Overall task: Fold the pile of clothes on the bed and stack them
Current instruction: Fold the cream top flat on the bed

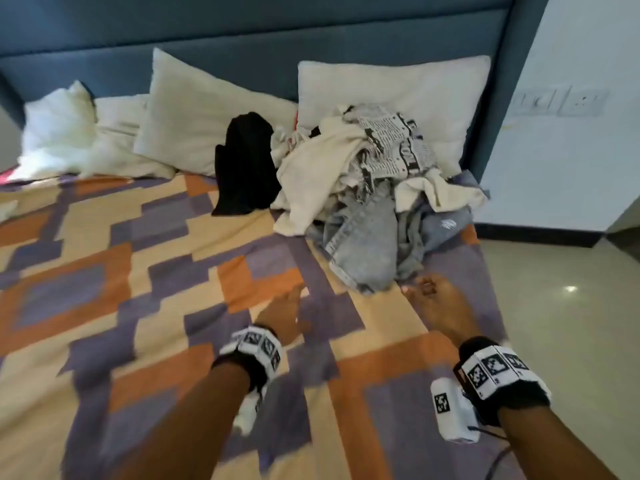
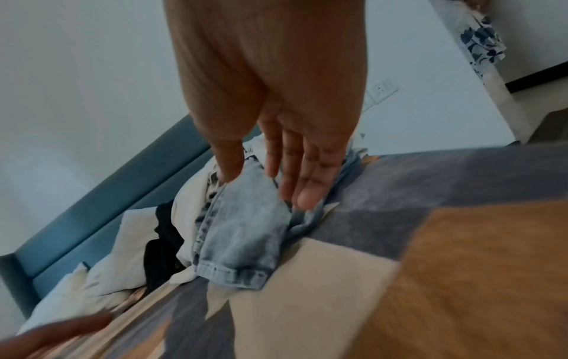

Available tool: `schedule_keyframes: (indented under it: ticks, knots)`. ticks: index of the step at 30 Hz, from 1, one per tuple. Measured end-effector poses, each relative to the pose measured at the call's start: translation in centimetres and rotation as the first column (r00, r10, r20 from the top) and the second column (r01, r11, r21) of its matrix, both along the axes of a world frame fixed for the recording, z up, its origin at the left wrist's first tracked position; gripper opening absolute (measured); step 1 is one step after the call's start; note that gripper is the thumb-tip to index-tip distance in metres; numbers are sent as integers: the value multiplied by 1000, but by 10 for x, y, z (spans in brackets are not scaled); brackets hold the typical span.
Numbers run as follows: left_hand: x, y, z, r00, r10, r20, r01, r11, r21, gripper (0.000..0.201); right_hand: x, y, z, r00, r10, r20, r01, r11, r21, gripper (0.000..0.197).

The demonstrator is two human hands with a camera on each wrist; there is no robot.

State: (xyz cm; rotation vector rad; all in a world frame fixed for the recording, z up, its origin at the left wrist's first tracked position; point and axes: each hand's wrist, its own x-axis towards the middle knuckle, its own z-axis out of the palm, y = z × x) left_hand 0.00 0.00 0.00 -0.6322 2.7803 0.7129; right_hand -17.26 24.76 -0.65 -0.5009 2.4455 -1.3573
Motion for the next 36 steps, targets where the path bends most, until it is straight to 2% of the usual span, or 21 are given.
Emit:
schedule_keyframes:
  ticks: [2,5,7,8,11,13,16,19,21,22,23,24,26,27,28,30,32,33,34,35,36]
  knots:
    - [8,-24,-36,999,46,-13,-46,998,43,102,-17,-42,-23,995,-81,-52,77,994,-75,53]
    - [10,-50,-77,997,34,-72,-27,995,91,112,-53,-100,-42,976,-180,-122,183,983,12,72]
    - [7,-57,-85,993,40,-114,-26,993,117,114,-58,-121,-38,965,-213,-153,231,967,111,91]
    - [8,-60,-90,989,46,-142,-31,993,110,115,-57,-129,-42,963,-205,-175,238,952,192,84]
    - [7,-58,-98,990,63,-126,-50,994,102,115,-38,-135,-48,949,-169,-266,253,911,325,21]
    - [6,-53,-97,989,80,-121,-67,992,109,114,-16,-128,-44,969,-127,-211,178,954,243,11]
    - [10,-41,-92,993,79,-82,-75,996,57,109,33,-107,-45,999,-40,1,39,999,10,18]
    - [21,-25,-80,996,59,-62,-56,998,42,94,105,-80,-29,983,40,178,0,976,-218,25]
    - [31,-23,-76,994,93,-62,-83,986,142,78,150,-57,-18,957,167,236,-97,955,-280,35]
    - [39,-23,-74,984,156,-81,-131,957,259,69,171,-44,-16,945,219,242,-145,946,-290,34]
    - [47,-21,-70,961,261,-90,-202,887,415,57,188,-35,-15,932,264,247,-186,936,-299,31]
    - [55,-17,-65,921,377,-95,-258,775,576,43,199,-26,-18,925,279,258,-199,934,-296,31]
    - [77,6,-42,840,542,4,-288,439,851,15,220,-9,-18,924,290,251,-222,938,-266,29]
    - [91,21,-30,832,552,56,-280,330,902,15,233,-1,-18,925,301,230,-242,936,-255,21]
    - [103,37,-20,849,526,62,-239,276,931,22,246,6,-16,919,337,206,-277,922,-271,14]
    - [127,67,-10,906,424,-8,-150,338,929,32,281,20,-3,851,481,210,-422,865,-271,16]
    - [153,91,-13,941,320,-112,-67,498,864,34,309,42,15,706,654,272,-623,756,-202,17]
    - [162,99,-18,936,322,-142,-62,548,834,36,311,56,20,649,704,287,-704,700,-123,20]
    - [170,104,-21,923,348,-163,-67,564,823,42,309,71,20,653,701,285,-728,686,-19,25]
    - [181,109,-23,902,385,-198,-64,571,818,49,308,89,18,713,648,268,-688,721,88,27]
    - [187,109,-25,883,406,-235,-55,587,808,52,301,105,15,802,541,253,-587,793,163,27]
